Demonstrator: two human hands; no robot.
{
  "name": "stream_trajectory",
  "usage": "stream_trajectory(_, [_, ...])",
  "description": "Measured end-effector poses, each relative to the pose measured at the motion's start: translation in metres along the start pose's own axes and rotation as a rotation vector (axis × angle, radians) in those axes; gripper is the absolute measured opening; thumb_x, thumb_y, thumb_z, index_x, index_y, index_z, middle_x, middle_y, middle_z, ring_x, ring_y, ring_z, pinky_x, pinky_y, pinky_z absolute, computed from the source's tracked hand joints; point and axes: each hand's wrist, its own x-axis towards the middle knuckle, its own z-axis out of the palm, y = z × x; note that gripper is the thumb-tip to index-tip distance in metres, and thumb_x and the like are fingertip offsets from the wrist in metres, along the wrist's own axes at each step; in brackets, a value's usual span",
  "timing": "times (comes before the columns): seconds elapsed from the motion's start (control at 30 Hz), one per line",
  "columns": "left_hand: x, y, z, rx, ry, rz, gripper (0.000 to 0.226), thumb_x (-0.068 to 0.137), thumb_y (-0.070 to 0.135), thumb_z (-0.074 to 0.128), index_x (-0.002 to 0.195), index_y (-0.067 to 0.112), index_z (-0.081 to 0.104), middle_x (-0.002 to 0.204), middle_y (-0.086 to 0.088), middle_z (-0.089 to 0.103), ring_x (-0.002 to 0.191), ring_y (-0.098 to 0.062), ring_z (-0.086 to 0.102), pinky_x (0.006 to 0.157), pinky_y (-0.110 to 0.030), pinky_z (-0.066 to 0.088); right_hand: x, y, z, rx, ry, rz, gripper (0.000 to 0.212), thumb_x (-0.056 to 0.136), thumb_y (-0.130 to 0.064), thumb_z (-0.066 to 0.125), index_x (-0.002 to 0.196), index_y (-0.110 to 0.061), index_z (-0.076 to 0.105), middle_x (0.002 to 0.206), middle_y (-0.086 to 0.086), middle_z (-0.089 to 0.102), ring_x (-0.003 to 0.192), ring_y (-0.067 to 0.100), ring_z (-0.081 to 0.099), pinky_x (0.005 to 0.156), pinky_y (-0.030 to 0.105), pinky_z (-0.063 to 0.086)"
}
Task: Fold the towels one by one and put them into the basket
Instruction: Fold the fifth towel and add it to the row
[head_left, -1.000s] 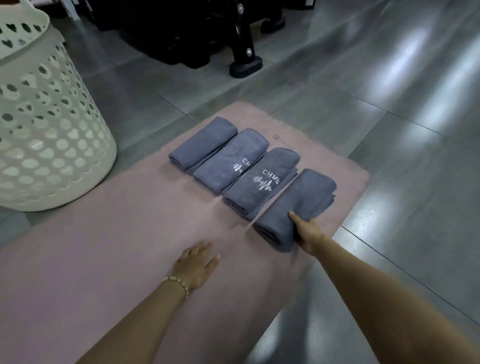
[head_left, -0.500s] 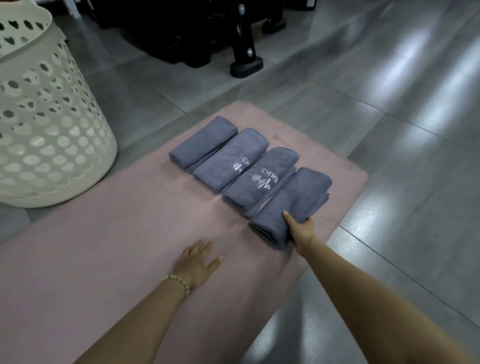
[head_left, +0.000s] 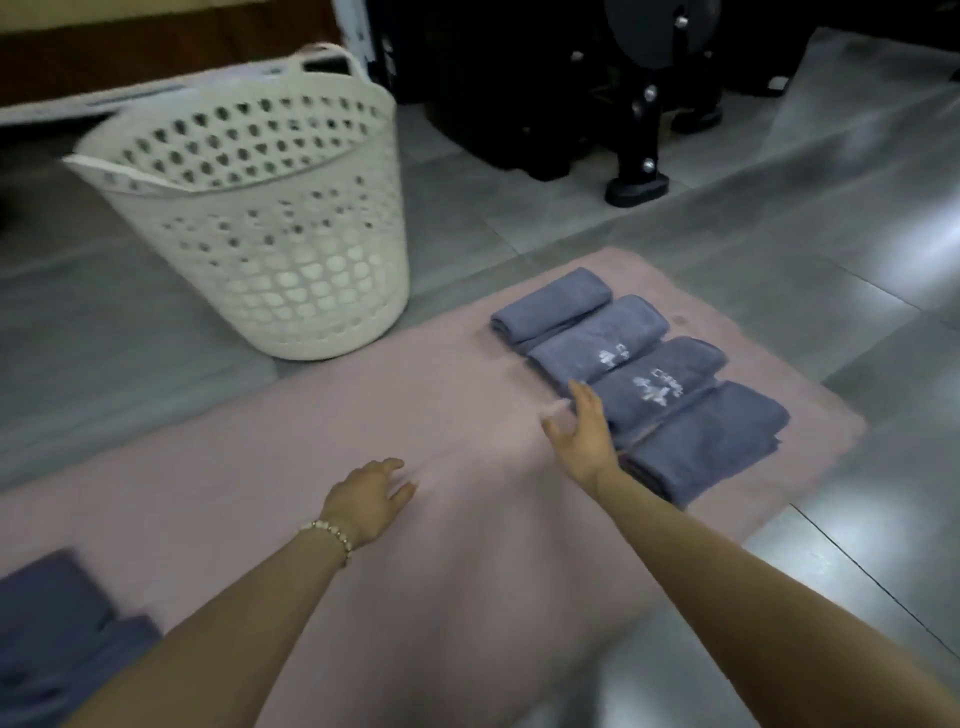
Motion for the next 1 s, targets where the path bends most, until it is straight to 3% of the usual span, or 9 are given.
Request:
stream_trajectory(0.23, [-0.106,-0.167,-0.011,-0.068,0.144,-0.344,0.052,0.097,0.047,0.039,0.143,0.023,0.034,0.145,0.001,0.039,0.131,-0.02,0.038,0.106,-0.029,0.032,-0.06,-0.11,0.146,-0.112,-0.477,-0.158,0.059,0.095,-0.032,0.054,0.145,-0.013,0.031,0.155,0.005,0.02,0.141,0.02,0.026,0.113,0.024,0.019])
stream_trajectory(0.47, [-0.185,-0.275,0.039,-0.139,0.2,-0.649,0.061,0.096,0.052,0.036,0.148,0.024,0.023,0.152,0.005,0.029,0.137,-0.021,0.029,0.111,-0.033,0.024,-0.134,-0.133,0.276,-0.189,-0.815,-0.124,0.055,0.094,-0.036,0.054,0.141,-0.013,0.038,0.147,0.005,0.034,0.134,0.019,0.038,0.108,0.024,0.027])
stream_trajectory(0.53, [-0.193,-0.293,0.054,-0.236,0.185,-0.678,0.062,0.094,0.054,0.039,0.147,0.023,0.027,0.147,0.002,0.038,0.133,-0.023,0.036,0.11,-0.033,0.03,-0.152,-0.129,0.304,-0.183,-0.854,-0.068,0.051,0.093,-0.032,0.057,0.137,-0.013,0.042,0.143,0.006,0.039,0.128,0.021,0.045,0.104,0.026,0.035])
stream_trajectory(0.63, [-0.196,-0.316,0.075,-0.525,0.266,-0.709,0.052,0.088,0.05,0.054,0.13,0.018,0.05,0.123,-0.004,0.061,0.114,-0.025,0.055,0.098,-0.038,0.045,-0.177,-0.125,0.335,-0.179,-0.917,0.022,0.041,0.093,-0.026,0.058,0.13,-0.011,0.049,0.126,0.004,0.05,0.117,0.022,0.053,0.089,0.022,0.041])
stream_trajectory(0.77, [-0.182,-0.31,0.072,-0.794,0.306,-0.717,0.037,0.09,0.043,0.056,0.113,0.013,0.058,0.107,-0.001,0.065,0.103,-0.022,0.06,0.093,-0.032,0.046,-0.195,-0.128,0.358,-0.161,-0.96,0.048,0.026,0.093,-0.019,0.055,0.103,0.003,0.063,0.1,0.013,0.06,0.093,0.024,0.055,0.088,0.033,0.045])
stream_trajectory(0.87, [-0.168,-0.29,0.063,-0.933,0.313,-0.628,0.04,0.092,0.043,0.053,0.12,0.014,0.054,0.117,-0.003,0.064,0.111,-0.022,0.059,0.1,-0.037,0.044,-0.202,-0.134,0.358,-0.096,-1.007,0.081,0.028,0.098,-0.024,0.048,0.102,-0.005,0.067,0.107,0.009,0.062,0.099,0.017,0.054,0.082,0.022,0.039])
stream_trajectory(0.93, [-0.163,-0.275,0.052,-0.971,0.294,-0.571,0.042,0.095,0.04,0.047,0.132,0.02,0.044,0.14,0.003,0.048,0.127,-0.014,0.045,0.11,-0.031,0.032,-0.2,-0.132,0.357,0.033,-1.001,0.234,0.025,0.099,-0.032,0.046,0.093,-0.016,0.064,0.106,0.005,0.061,0.103,0.018,0.055,0.091,0.025,0.04])
stream_trajectory(1.0, [-0.162,-0.261,0.039,-1.033,0.278,-0.506,0.045,0.098,0.037,0.043,0.14,0.026,0.033,0.144,0.011,0.036,0.135,-0.009,0.034,0.114,-0.024,0.023,-0.195,-0.132,0.354,0.127,-1.021,0.376,0.031,0.098,-0.043,0.042,0.094,-0.019,0.062,0.107,0.003,0.063,0.103,0.018,0.057,0.097,0.032,0.041])
